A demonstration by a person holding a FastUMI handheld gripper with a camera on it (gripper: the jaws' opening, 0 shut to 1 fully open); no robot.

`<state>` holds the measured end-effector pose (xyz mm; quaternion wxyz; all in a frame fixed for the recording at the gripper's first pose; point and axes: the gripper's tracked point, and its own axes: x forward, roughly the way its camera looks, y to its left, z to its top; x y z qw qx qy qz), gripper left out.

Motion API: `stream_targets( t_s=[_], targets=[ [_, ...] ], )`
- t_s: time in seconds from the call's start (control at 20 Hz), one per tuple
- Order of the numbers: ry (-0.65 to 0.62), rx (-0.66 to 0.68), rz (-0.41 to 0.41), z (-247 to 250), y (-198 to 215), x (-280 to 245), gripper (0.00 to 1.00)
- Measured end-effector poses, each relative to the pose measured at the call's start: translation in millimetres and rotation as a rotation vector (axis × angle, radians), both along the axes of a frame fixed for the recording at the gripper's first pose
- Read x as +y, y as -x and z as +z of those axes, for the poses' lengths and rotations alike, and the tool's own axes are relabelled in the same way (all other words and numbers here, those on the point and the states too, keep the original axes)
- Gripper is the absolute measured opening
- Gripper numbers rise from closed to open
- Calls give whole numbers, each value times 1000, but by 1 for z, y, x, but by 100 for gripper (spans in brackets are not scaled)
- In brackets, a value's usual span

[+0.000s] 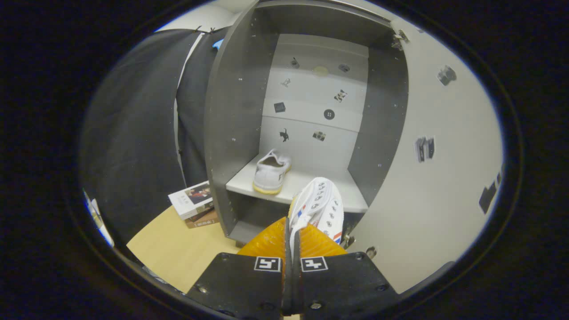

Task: Open the shoe cabinet door, grab the shoes and put them into the shoe cabinet, then close the shoe cabinet door.

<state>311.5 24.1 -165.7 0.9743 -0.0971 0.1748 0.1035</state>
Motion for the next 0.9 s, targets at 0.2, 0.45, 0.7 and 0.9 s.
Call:
stream_targets(
  t_s=[0.2, 0.45, 0.7, 0.9],
  targets=[
    [6, -35, -8, 24, -58, 4, 4],
    [58, -91, 7, 38, -129, 13, 3],
    [98, -88, 3, 24, -199, 8, 3],
    [162, -64, 15, 5, -238, -4, 3]
  ],
)
